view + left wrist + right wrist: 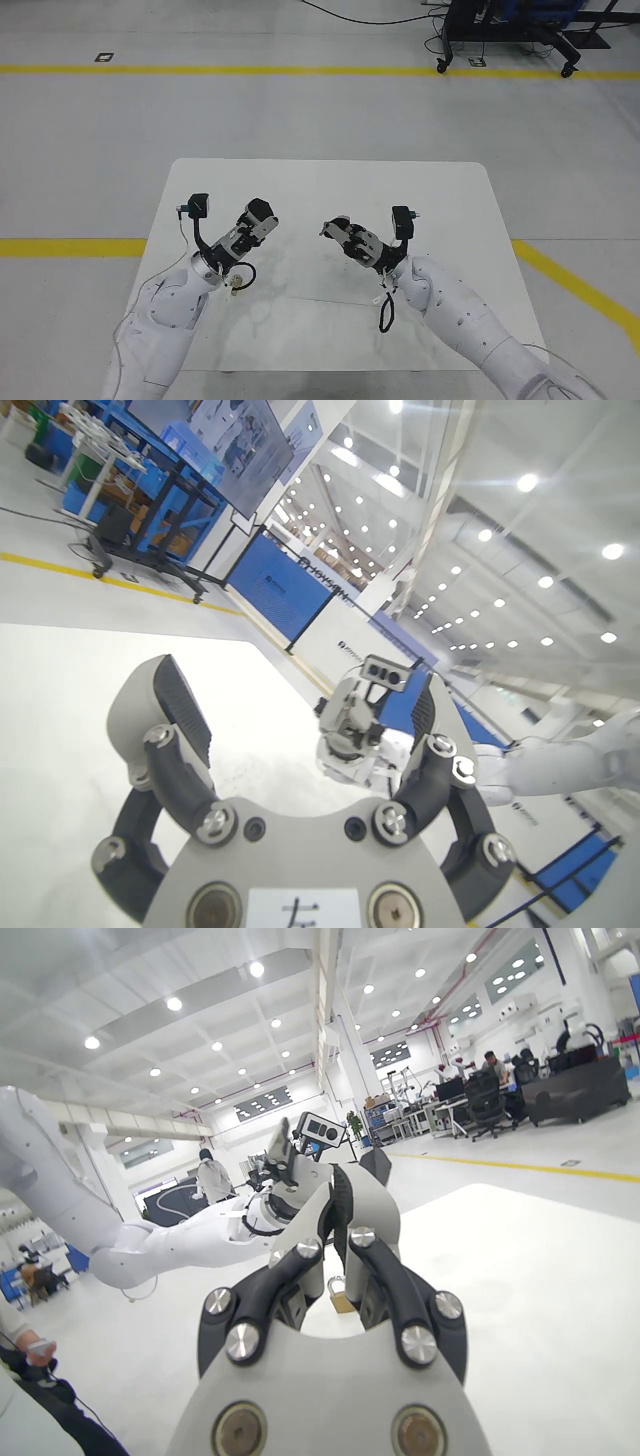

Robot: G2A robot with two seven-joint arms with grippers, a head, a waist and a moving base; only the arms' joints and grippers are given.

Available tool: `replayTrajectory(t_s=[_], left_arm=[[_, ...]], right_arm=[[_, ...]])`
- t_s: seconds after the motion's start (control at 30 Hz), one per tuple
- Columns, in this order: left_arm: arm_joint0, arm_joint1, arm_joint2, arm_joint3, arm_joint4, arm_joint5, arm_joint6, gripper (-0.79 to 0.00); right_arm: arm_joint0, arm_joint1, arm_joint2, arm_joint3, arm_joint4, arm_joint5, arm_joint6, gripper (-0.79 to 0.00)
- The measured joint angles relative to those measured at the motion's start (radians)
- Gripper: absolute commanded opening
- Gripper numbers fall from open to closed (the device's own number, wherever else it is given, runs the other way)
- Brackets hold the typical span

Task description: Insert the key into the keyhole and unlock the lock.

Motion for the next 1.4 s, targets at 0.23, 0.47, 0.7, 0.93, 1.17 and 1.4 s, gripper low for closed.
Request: replayTrajectory(t_s=[0.23, 0.47, 0.7, 0.93, 1.17, 1.4], left_arm=[[-0.045, 0.012, 0.025, 0.022, -0.144, 0.004, -0.225, 0.000], [-0.070, 0.013, 0.049, 0.034, -0.055, -0.063, -0.240, -0.413], [-0.072, 0.014, 0.061, 0.035, 0.010, -0.058, -0.202, -0.480], [-0.075, 0.015, 0.078, 0.032, 0.050, -0.051, -0.182, -0.493], [-0.077, 0.018, 0.085, 0.032, 0.065, -0.040, -0.174, -0.557], [-0.080, 0.019, 0.092, 0.034, 0.096, -0.029, -0.155, -0.785]], right_arm=[[0.055, -0.011, -0.055, 0.021, 0.363, 0.000, 0.237, -0.785], [0.079, -0.014, -0.060, 0.036, 0.513, 0.000, 0.387, -0.785], [0.088, -0.027, -0.055, 0.063, 0.557, 0.000, 0.448, -0.785], [0.091, -0.043, -0.060, 0.059, 0.585, 0.000, 0.503, -0.785], [0.092, -0.057, -0.059, 0.065, 0.599, 0.000, 0.543, -0.785], [0.080, -0.062, -0.040, 0.060, 0.594, 0.000, 0.565, -0.785]])
